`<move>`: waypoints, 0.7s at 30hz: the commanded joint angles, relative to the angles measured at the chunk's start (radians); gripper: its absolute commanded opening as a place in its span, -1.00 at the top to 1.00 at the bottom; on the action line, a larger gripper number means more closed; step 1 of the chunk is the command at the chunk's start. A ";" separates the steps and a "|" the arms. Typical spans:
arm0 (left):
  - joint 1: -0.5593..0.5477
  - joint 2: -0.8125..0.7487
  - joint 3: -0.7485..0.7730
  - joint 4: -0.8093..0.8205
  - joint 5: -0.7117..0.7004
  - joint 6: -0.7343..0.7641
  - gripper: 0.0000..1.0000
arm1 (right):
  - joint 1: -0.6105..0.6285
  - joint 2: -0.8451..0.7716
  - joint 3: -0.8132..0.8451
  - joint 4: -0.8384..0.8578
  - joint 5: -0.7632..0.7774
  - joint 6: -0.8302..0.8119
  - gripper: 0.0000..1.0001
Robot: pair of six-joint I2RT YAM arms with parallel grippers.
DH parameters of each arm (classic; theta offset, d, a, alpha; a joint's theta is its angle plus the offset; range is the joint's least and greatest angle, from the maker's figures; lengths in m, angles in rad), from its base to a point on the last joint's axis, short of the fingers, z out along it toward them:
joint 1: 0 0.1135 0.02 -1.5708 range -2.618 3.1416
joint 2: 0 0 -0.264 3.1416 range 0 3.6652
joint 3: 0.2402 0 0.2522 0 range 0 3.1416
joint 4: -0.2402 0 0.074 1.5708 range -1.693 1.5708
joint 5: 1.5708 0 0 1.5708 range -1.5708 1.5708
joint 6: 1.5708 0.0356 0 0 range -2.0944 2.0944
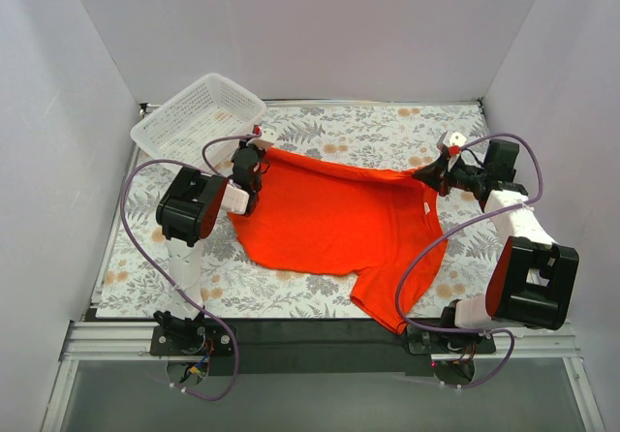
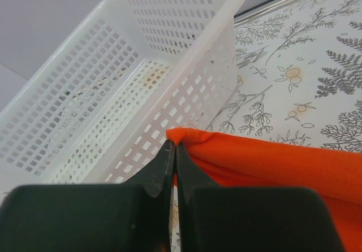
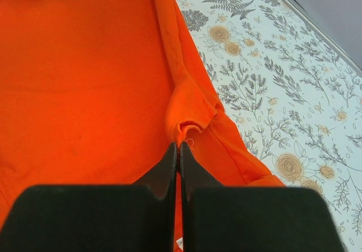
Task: Fold and stack the t-shirts
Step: Fold the tshirt
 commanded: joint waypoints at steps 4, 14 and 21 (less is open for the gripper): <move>-0.002 -0.021 -0.044 0.062 -0.034 0.019 1.00 | 0.007 -0.024 -0.014 -0.004 0.015 -0.018 0.97; -0.004 -0.104 -0.134 0.115 -0.041 0.021 0.50 | 0.005 0.001 -0.009 -0.003 0.030 -0.009 0.97; -0.016 -0.171 -0.199 0.158 -0.051 0.024 0.02 | 0.007 0.001 -0.010 -0.003 0.052 -0.012 0.97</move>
